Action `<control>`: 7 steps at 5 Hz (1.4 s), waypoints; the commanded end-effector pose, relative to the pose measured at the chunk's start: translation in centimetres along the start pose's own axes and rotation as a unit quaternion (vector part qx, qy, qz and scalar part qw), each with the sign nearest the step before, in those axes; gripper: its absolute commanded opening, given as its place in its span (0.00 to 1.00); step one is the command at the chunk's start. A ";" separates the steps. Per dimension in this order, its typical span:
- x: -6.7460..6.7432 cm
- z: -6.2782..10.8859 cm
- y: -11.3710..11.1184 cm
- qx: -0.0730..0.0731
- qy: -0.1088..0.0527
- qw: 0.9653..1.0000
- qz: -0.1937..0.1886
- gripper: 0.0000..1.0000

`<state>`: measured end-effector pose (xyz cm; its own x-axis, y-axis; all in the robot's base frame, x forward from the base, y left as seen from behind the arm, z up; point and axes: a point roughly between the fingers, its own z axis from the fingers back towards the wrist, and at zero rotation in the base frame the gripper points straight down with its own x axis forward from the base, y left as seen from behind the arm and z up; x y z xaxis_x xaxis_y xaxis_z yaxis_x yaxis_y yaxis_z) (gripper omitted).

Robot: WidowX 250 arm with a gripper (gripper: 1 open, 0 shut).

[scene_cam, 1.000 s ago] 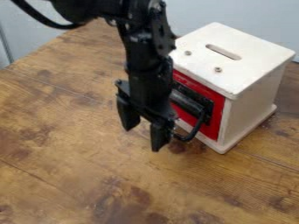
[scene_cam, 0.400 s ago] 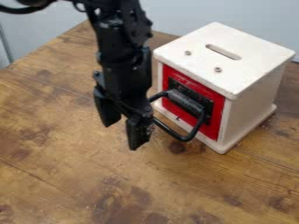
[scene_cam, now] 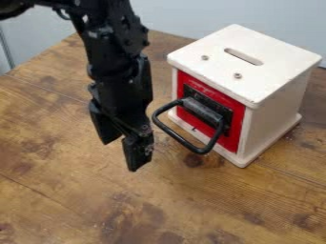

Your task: Close the drawer

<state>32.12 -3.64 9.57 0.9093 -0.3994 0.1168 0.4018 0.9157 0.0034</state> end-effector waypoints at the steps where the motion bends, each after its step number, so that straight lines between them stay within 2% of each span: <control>1: 0.3 0.7 1.1 0.006 -0.018 1.000 0.020 1.00; 2: 0.7 1.7 1.5 0.000 -0.011 1.000 0.004 1.00; 3: 1.2 2.6 1.5 0.003 -0.015 1.000 -0.022 1.00; 4: 0.9 0.5 1.3 0.004 -0.016 0.999 -0.034 1.00; 5: 0.3 -1.9 1.2 -0.001 -0.015 0.999 -0.046 1.00; 7: -0.2 -2.7 2.8 0.008 -0.008 1.000 0.028 1.00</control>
<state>32.51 -1.81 5.22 0.9275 -0.3649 0.0816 0.3668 0.9303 -0.0093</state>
